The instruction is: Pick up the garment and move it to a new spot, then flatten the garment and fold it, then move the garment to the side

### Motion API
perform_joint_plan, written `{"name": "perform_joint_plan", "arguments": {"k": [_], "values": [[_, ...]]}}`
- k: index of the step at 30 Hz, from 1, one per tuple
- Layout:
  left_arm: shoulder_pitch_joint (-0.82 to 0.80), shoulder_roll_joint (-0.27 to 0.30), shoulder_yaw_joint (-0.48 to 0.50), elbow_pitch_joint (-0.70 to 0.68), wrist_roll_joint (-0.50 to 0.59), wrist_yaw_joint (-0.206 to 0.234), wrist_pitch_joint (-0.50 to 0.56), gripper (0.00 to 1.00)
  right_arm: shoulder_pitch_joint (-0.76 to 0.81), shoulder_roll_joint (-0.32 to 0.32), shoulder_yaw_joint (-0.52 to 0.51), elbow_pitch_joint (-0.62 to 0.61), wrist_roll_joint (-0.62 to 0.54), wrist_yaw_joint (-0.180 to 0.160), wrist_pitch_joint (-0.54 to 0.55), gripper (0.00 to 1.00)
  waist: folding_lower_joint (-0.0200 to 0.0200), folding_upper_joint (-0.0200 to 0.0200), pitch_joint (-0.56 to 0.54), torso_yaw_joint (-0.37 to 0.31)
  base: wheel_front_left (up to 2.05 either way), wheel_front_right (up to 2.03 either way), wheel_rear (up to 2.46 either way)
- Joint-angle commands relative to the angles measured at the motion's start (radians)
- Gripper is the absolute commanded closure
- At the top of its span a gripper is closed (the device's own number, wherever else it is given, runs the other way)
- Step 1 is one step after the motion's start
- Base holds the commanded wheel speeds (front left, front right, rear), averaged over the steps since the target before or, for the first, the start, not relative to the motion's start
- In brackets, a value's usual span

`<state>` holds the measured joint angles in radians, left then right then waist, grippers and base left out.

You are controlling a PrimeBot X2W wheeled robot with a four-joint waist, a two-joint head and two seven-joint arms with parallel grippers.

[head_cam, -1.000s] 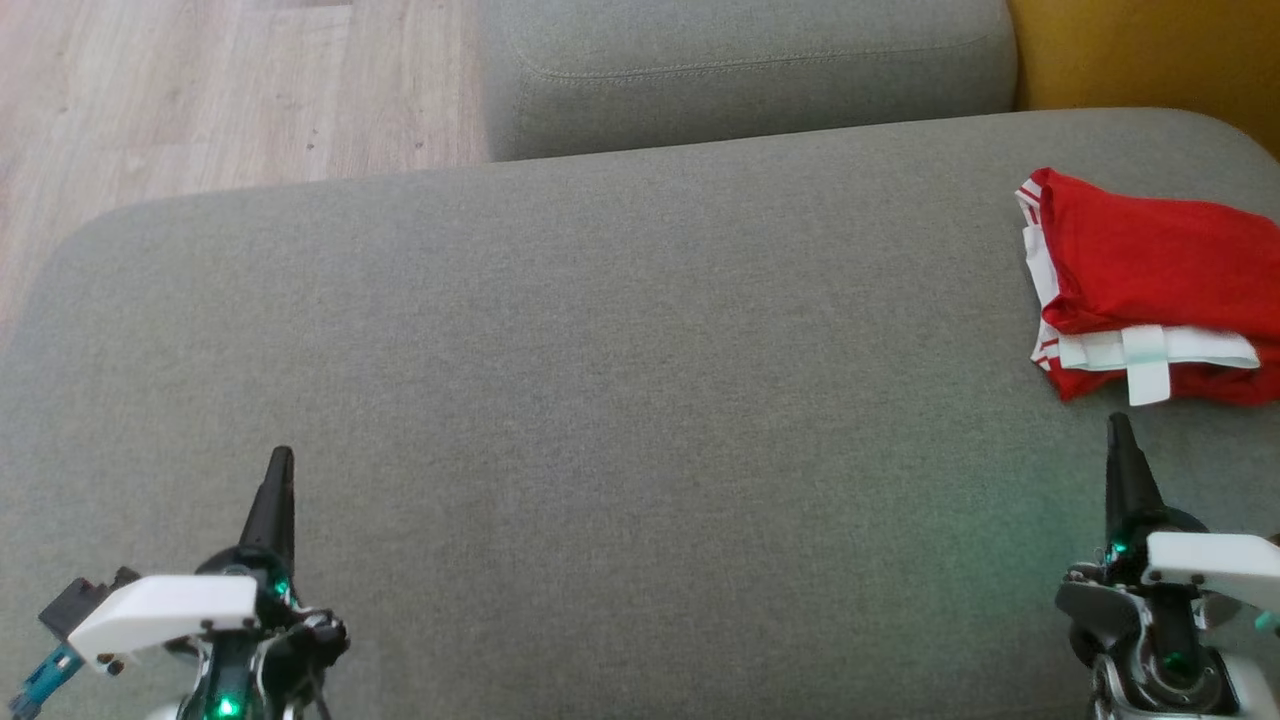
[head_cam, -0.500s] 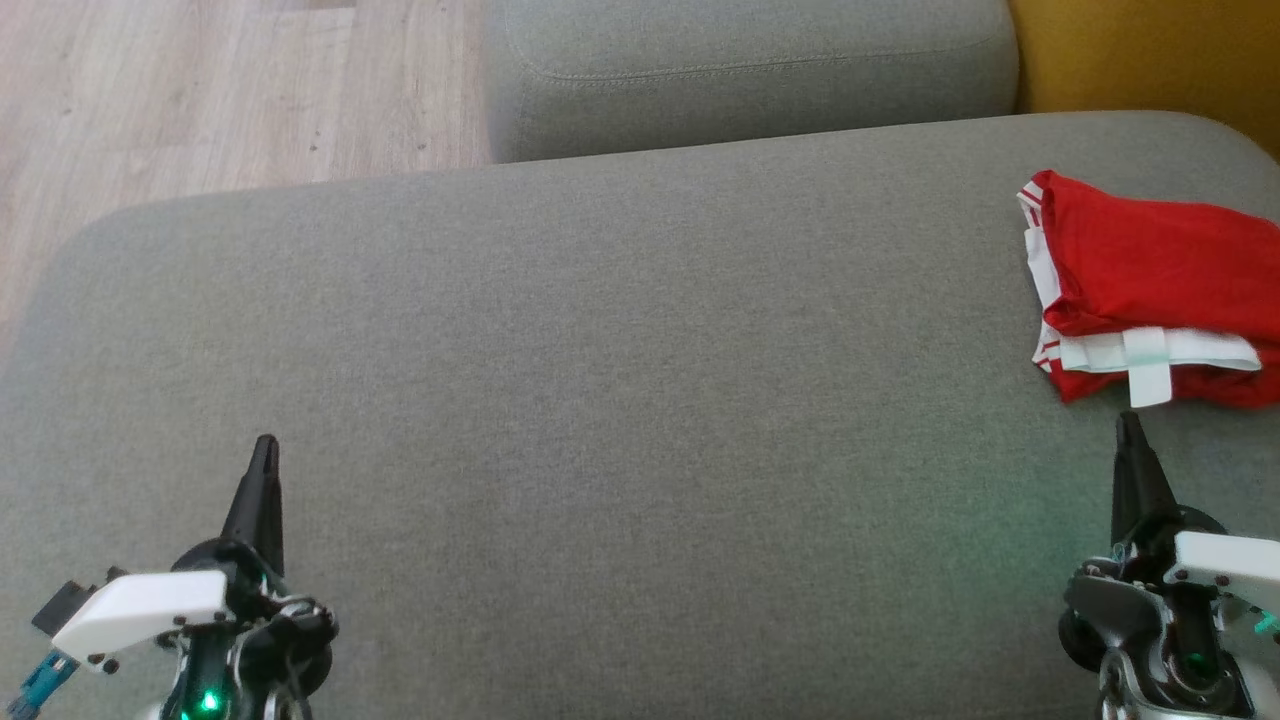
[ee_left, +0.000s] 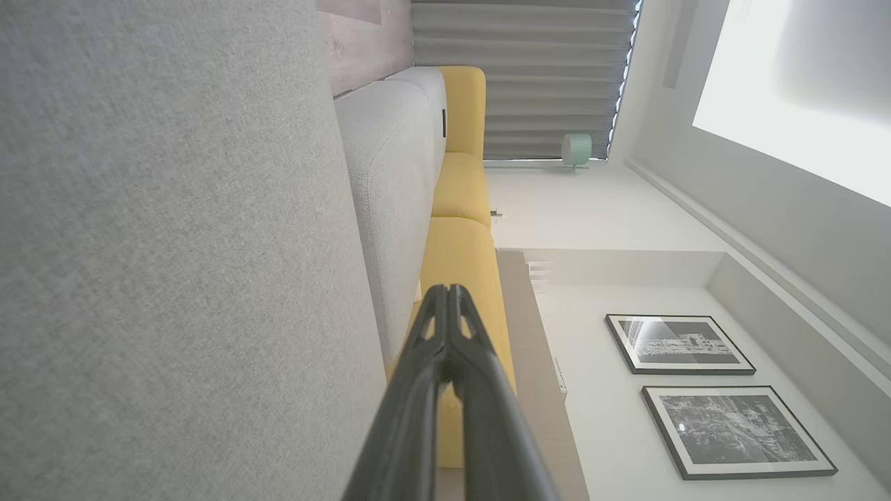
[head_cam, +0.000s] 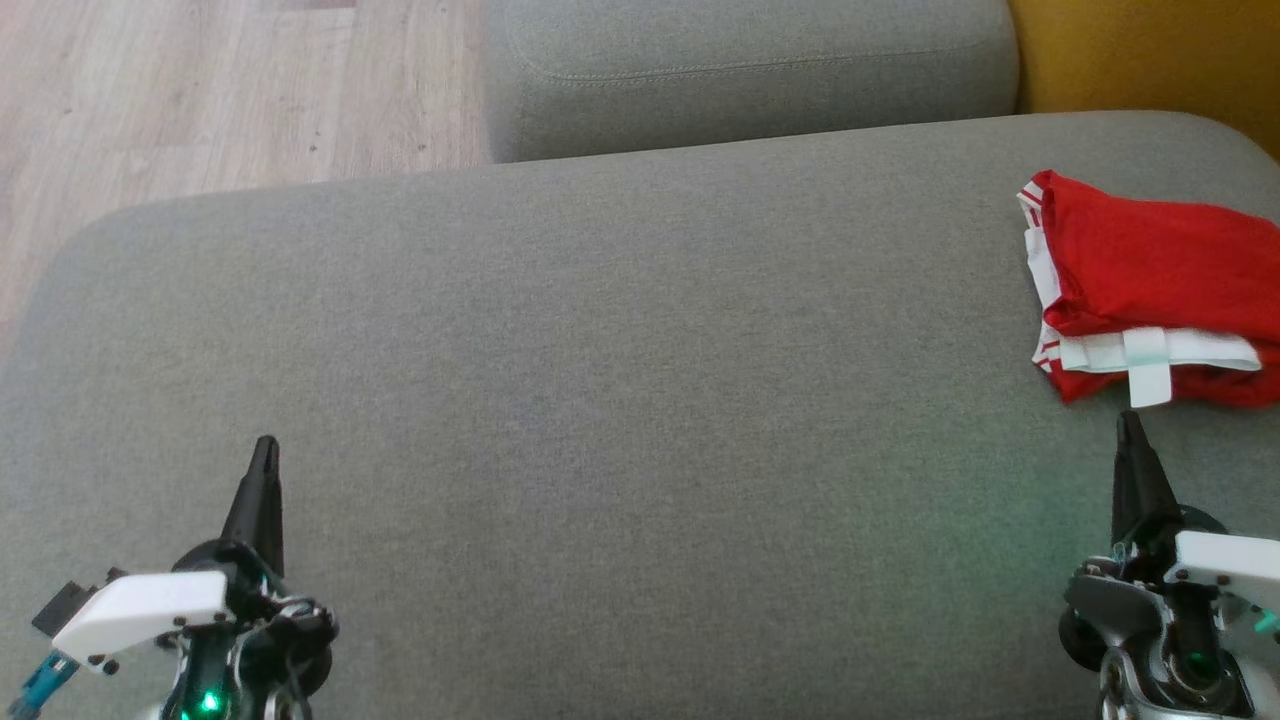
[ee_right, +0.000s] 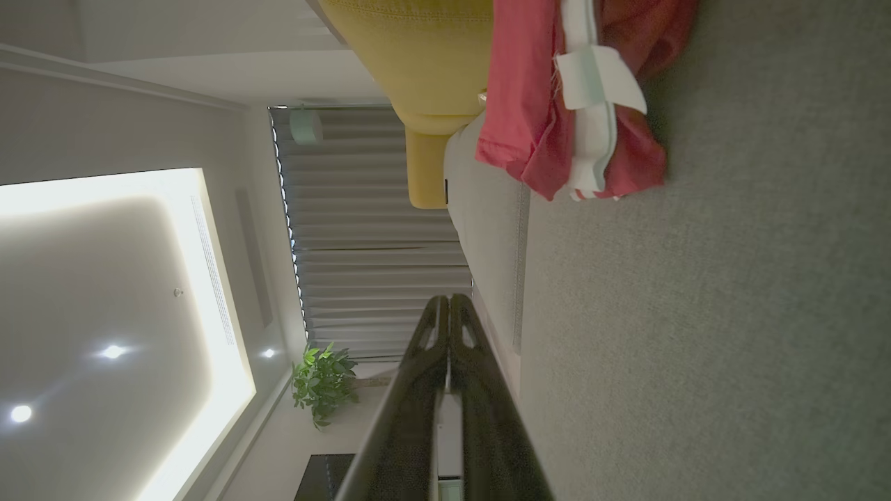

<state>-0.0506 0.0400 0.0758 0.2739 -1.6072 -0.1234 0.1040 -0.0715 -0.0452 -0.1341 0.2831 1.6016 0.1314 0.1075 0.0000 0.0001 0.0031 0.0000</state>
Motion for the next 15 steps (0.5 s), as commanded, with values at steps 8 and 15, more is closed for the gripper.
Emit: {"name": "perform_joint_plan", "arguments": {"k": [8,15], "values": [[-0.057,0.013,0.034,-0.029,-0.004,-0.007,0.006,1.00,-0.036,-0.005,0.020,-0.038,0.007,-0.001,0.006,1.00,0.0000,-0.0001,0.000,0.000,0.00,0.00,0.00],[-0.057,0.013,0.035,-0.029,-0.004,-0.007,0.007,1.00,-0.036,-0.005,0.020,-0.038,0.007,-0.001,0.006,1.00,0.0000,-0.0001,0.000,0.000,0.00,0.00,0.00]]}}
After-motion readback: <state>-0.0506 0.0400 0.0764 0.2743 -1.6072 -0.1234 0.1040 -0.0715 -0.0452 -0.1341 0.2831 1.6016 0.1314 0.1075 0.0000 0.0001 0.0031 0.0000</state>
